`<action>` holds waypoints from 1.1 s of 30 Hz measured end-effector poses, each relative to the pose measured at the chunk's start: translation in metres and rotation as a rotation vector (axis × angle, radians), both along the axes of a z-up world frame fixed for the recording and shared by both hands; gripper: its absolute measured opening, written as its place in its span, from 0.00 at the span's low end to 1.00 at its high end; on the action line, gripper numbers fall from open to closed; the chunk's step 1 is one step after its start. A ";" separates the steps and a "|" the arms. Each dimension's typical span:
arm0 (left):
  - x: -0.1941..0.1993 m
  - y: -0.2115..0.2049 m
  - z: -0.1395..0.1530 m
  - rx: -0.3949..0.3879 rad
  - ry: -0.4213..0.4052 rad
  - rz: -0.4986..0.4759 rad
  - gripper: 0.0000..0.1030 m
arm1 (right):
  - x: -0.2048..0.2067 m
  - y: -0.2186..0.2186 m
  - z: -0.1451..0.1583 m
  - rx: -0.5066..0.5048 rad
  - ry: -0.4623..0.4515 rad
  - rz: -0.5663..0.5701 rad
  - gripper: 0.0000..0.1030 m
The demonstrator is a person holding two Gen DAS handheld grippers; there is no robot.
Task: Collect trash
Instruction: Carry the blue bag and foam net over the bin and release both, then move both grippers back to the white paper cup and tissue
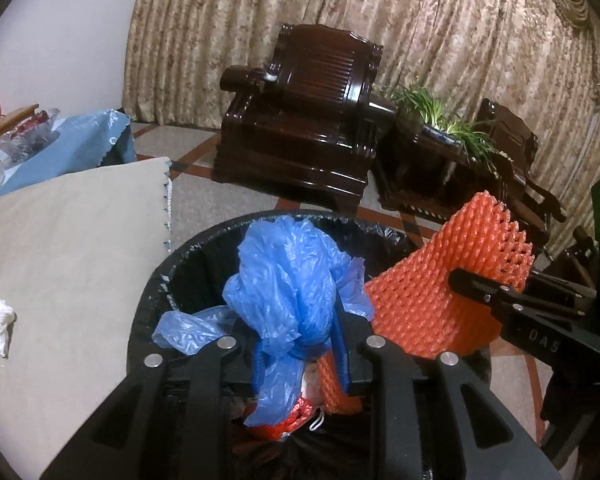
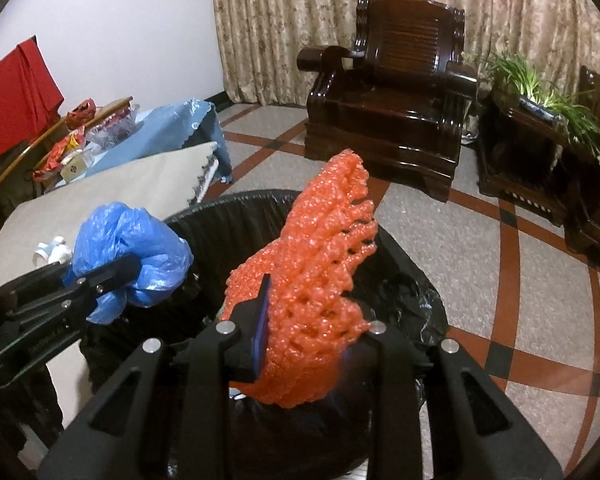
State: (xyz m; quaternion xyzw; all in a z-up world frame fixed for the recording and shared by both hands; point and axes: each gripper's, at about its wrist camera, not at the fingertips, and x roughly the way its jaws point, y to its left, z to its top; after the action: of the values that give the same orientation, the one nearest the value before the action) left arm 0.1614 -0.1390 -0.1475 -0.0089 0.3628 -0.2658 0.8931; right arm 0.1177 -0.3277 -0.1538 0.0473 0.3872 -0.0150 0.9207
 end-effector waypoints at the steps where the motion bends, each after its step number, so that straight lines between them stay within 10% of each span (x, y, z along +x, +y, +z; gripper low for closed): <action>1: 0.000 -0.001 -0.002 0.001 0.002 -0.002 0.26 | 0.000 0.000 -0.001 0.002 0.002 0.000 0.26; 4: 0.000 -0.002 -0.004 -0.001 0.009 -0.002 0.32 | 0.000 0.000 -0.003 -0.004 0.006 0.002 0.33; 8: -0.001 0.004 -0.002 -0.014 0.003 0.022 0.69 | -0.001 -0.003 -0.004 -0.023 0.012 -0.003 0.51; 15: -0.007 0.025 0.009 -0.022 -0.013 0.063 0.83 | -0.008 -0.001 0.005 -0.060 -0.021 -0.014 0.90; 33: -0.036 0.144 0.038 0.021 -0.116 0.341 0.93 | 0.000 0.058 0.046 0.007 -0.132 0.137 0.93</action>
State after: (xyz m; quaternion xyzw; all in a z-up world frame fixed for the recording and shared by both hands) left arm 0.1257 0.0052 -0.1098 -0.0458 0.3069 -0.1068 0.9446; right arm 0.1175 -0.2694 -0.1073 0.0252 0.3282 0.0524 0.9428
